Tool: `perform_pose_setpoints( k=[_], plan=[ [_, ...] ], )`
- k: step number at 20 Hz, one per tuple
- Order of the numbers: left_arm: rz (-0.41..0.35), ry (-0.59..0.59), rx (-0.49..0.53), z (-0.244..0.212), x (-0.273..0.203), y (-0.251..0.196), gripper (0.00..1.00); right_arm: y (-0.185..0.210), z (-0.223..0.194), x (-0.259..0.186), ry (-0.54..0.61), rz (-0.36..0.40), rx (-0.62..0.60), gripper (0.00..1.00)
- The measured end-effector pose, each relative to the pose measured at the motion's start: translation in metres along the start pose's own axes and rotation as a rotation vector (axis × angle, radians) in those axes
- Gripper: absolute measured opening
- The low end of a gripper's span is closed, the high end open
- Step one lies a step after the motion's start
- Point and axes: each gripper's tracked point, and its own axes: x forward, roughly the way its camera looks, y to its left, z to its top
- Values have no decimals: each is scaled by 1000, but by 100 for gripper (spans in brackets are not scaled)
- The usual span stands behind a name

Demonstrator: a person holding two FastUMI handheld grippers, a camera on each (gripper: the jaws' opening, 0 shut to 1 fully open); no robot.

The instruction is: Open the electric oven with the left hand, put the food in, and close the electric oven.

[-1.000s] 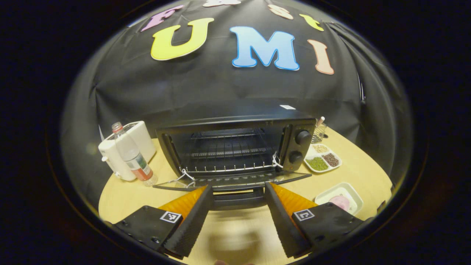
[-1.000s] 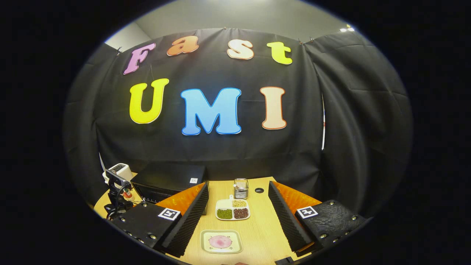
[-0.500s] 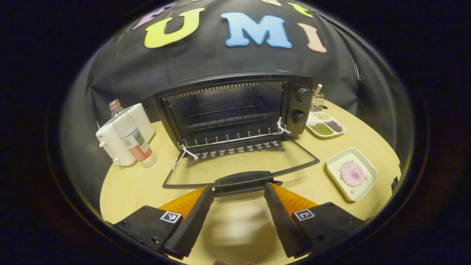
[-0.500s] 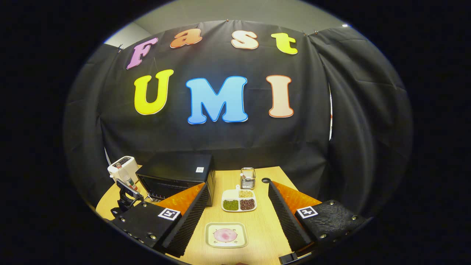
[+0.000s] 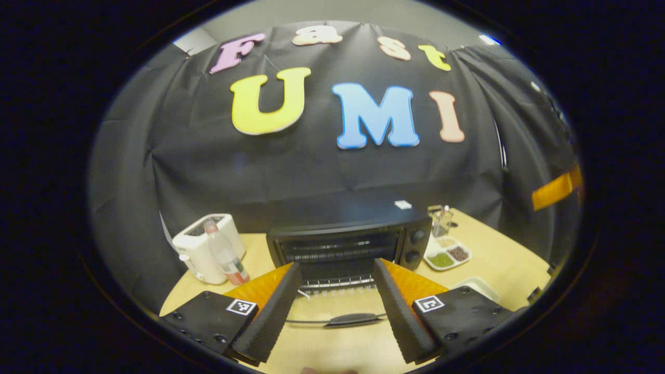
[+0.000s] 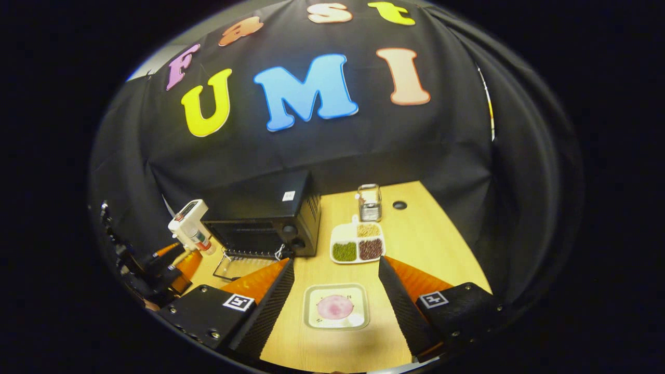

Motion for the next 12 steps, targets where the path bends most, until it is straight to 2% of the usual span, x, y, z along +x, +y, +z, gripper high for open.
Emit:
perform_pose_setpoints(
  k=[3,6,8,9,10,12],
  plan=[
    [32,-153,-22,62,-35,13,95,-25,-38,28,151,3,44,100],
    [49,-225,-8,97,-67,25,99,-44,-71,58,286,-6,59,100],
    [62,-262,3,119,-83,30,95,-61,-95,70,376,-26,67,100],
    [71,-275,6,125,-93,34,94,-67,-105,76,411,-33,74,100],
    [80,-287,12,130,-99,37,99,-72,-114,83,444,-40,79,100],
    [101,-284,20,124,-104,44,98,-76,-133,96,506,-38,90,100]
  ],
)
